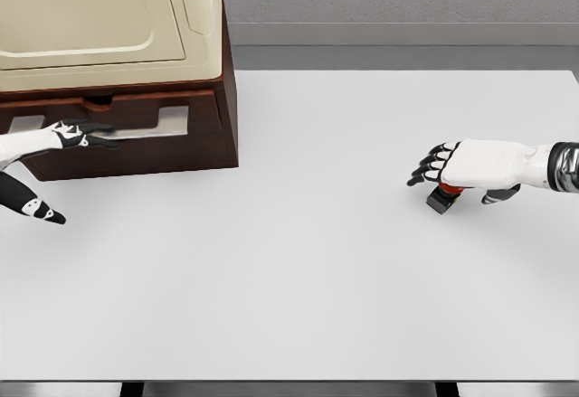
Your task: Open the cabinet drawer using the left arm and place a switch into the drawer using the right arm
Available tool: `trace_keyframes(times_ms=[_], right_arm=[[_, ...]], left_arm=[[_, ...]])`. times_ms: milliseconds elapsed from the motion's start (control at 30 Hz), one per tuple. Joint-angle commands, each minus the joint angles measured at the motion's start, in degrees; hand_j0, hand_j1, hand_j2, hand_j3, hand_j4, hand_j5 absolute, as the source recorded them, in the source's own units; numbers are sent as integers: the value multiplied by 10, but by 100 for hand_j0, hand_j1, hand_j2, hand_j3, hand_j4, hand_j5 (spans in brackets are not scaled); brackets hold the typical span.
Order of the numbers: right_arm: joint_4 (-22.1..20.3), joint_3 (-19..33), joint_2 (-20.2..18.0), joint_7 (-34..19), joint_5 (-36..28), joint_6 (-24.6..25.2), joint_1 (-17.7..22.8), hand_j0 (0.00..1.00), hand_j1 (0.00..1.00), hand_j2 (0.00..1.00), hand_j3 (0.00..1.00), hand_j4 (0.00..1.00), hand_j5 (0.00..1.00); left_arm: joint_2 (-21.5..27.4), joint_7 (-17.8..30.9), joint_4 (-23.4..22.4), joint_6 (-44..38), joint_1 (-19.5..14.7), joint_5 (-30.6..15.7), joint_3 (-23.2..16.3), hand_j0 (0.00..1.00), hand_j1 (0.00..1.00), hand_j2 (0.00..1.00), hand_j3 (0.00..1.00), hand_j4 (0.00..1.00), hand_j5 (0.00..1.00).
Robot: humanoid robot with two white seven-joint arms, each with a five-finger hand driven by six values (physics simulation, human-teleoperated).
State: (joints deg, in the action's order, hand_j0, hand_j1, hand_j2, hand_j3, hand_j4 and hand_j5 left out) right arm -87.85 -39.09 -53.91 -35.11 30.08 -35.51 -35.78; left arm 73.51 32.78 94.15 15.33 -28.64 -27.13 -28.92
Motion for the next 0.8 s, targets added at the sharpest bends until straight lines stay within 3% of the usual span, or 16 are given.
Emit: trace_keyframes(times_ms=[0,567,767], right_arm=[[-1,0,0,1,-9,5,0,99,99,99,99,99,99],[-8,1,0,1,-9,5,-1,98,98,98,98,98,98],[-8,1,0,1,-9,5,-1,99,99,99,99,99,99]], left_arm=[[-7,22,20,57,43,20,-55,100,100,100,100,100,100],[14,22,20,58,44,16,-51,100,100,100,100,100,100],[19,22,13,54,44,-12,-45,100,100,100,100,100,100]])
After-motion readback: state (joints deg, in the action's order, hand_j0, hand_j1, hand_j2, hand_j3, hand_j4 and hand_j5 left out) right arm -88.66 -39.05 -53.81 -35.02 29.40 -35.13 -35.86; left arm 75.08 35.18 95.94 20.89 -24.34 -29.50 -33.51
